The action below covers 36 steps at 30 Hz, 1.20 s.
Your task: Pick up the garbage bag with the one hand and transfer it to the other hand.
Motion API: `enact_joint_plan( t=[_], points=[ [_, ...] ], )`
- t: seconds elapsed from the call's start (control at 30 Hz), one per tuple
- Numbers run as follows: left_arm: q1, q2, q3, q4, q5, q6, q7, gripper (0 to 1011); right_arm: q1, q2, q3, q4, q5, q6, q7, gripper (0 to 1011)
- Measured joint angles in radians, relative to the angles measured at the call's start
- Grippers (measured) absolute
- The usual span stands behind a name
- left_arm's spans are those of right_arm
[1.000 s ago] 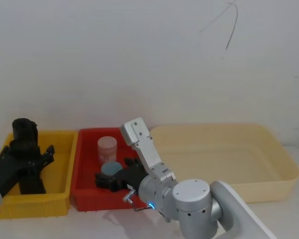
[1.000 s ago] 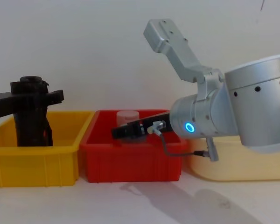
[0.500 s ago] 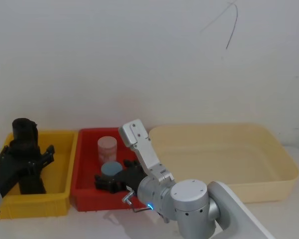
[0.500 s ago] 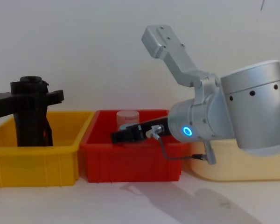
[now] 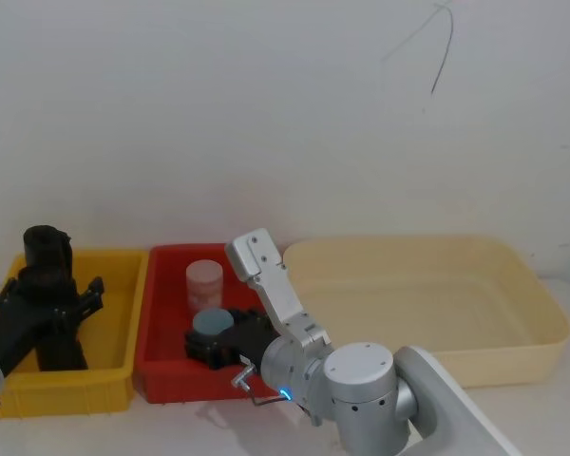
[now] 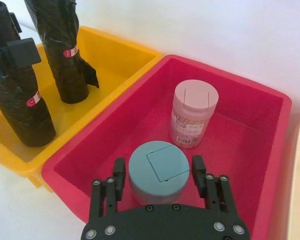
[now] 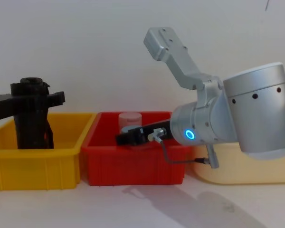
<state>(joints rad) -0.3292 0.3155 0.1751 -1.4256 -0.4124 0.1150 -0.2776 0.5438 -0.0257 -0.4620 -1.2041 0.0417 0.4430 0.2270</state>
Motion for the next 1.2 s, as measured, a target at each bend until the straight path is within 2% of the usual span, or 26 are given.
enact_joint_plan(
  t=[0.17, 0.23, 0.43, 0.47, 0.67, 0.7, 0.8, 1.2],
  points=[
    [0.0, 0.0, 0.0, 0.0, 0.0, 0.0, 0.0, 1000, 0.0, -0.001, 0.0, 0.002, 0.0, 0.0, 0.001, 663],
    [0.0, 0.0, 0.0, 0.0, 0.0, 0.0, 0.0, 1000, 0.001, -0.001, 0.001, 0.002, -0.001, -0.001, 0.001, 663],
    [0.0, 0.0, 0.0, 0.0, 0.0, 0.0, 0.0, 892, 0.001, -0.002, 0.001, 0.004, -0.001, -0.001, 0.001, 663],
    [0.0, 0.0, 0.0, 0.0, 0.0, 0.0, 0.0, 844, 0.001, -0.002, 0.001, 0.004, -0.001, -0.001, 0.001, 663],
    [0.0, 0.0, 0.0, 0.0, 0.0, 0.0, 0.0, 700, 0.001, -0.002, 0.001, 0.004, -0.001, -0.001, 0.001, 663],
    [0.0, 0.0, 0.0, 0.0, 0.0, 0.0, 0.0, 642, 0.001, -0.002, 0.001, 0.005, -0.001, -0.002, 0.001, 663],
    [0.0, 0.0, 0.0, 0.0, 0.0, 0.0, 0.0, 578, 0.001, -0.002, 0.001, 0.005, -0.001, -0.002, 0.001, 663],
    [0.0, 0.0, 0.0, 0.0, 0.0, 0.0, 0.0, 536, 0.001, -0.002, 0.001, 0.006, -0.001, -0.002, 0.001, 663]
  ],
)
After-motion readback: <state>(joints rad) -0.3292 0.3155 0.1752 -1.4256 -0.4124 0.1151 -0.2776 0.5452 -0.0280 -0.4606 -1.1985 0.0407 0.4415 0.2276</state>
